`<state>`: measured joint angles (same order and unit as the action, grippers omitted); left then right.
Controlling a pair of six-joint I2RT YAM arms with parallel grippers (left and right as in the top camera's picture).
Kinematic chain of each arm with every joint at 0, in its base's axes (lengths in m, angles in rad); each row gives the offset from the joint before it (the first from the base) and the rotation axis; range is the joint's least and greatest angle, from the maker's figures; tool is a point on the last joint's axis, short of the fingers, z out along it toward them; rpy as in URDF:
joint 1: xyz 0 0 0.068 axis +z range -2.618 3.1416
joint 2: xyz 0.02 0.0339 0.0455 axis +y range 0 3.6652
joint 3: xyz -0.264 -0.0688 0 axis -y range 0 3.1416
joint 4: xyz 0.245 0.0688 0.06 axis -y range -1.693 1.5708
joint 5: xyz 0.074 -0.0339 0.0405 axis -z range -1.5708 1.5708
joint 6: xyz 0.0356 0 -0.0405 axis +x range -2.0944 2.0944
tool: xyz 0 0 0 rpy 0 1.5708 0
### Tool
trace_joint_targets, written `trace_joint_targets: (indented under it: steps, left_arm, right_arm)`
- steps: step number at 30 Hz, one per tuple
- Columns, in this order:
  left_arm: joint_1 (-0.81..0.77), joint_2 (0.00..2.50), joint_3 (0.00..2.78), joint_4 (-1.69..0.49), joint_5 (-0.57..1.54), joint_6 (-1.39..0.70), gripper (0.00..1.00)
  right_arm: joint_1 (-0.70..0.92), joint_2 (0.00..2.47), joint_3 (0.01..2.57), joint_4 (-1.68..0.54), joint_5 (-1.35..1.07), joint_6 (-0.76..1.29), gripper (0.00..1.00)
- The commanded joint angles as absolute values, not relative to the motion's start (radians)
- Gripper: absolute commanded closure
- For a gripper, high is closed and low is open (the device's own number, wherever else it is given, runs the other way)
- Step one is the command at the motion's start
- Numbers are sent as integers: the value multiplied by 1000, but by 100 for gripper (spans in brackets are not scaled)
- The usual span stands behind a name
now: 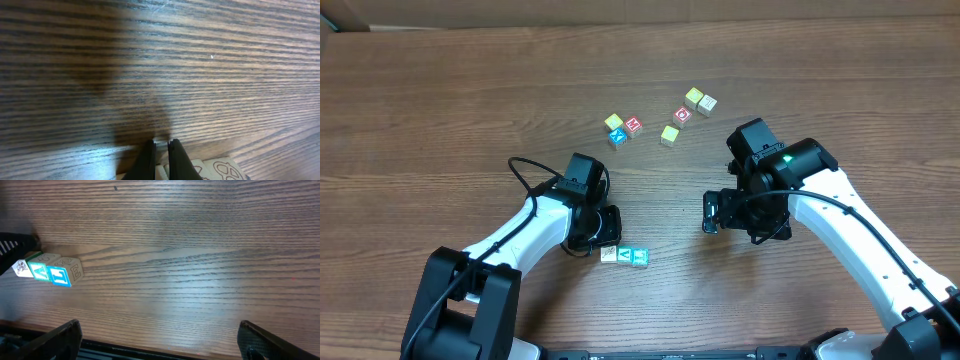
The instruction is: Flip 5 blocks
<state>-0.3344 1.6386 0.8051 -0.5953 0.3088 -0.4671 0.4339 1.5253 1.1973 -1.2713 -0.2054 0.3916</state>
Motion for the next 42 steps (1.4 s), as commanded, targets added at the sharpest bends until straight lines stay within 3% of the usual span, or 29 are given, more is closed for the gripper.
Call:
trace_joint_targets:
  steps: [1,33,42]
  left_arm:
    - [-337,1648,822,-597,334,-444,96]
    - [-335,1648,822,-584,340,-449,96]
    - [-266,1647,846,-594,258,-476,96]
  right_arm:
    - [439,1521,1195,-1267,-203,386,0]
    - [439,1521,1195,-1270,-203,386,0]
    - [439,1521,1195,-1272,-202,385,0]
